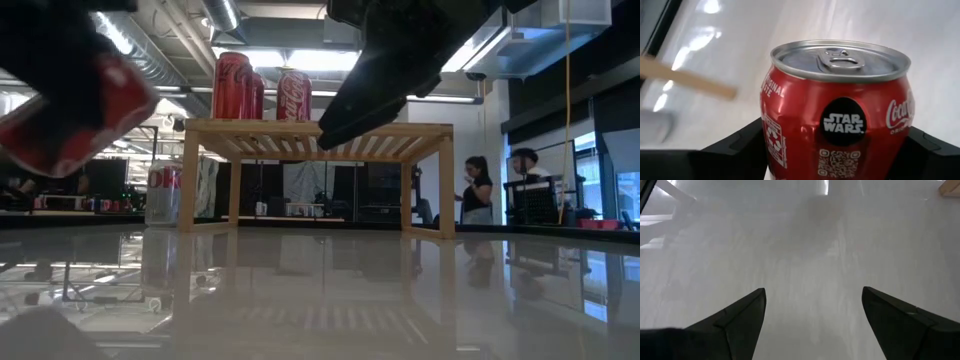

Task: Place canned beverage on shelf
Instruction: Put the red and white soda can on the shelf aligned with the other red and white soda can

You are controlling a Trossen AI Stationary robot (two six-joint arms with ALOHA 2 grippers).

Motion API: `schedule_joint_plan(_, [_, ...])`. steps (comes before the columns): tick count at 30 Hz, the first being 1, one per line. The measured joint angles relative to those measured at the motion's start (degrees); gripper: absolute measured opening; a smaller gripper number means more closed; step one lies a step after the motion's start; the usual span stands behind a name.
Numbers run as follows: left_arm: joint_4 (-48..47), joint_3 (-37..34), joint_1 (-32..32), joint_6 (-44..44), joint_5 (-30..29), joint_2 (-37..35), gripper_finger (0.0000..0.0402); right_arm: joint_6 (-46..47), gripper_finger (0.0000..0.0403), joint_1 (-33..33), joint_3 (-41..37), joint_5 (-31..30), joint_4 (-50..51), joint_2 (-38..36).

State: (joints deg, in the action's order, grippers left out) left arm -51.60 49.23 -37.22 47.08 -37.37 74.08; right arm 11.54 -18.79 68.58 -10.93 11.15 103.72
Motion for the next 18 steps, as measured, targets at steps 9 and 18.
schedule_joint_plan(9, [30.5,-6.95,0.01,-11.34,-8.04,0.04,0.0283,-1.5,0.0326,0.0,0.02,0.01,1.13,0.0])
schedule_joint_plan(18, [67.04,-20.42,2.19,-22.92,-6.73,0.09,0.0284,-1.5,0.0326,0.0,-1.05,0.03,-0.3,0.0])
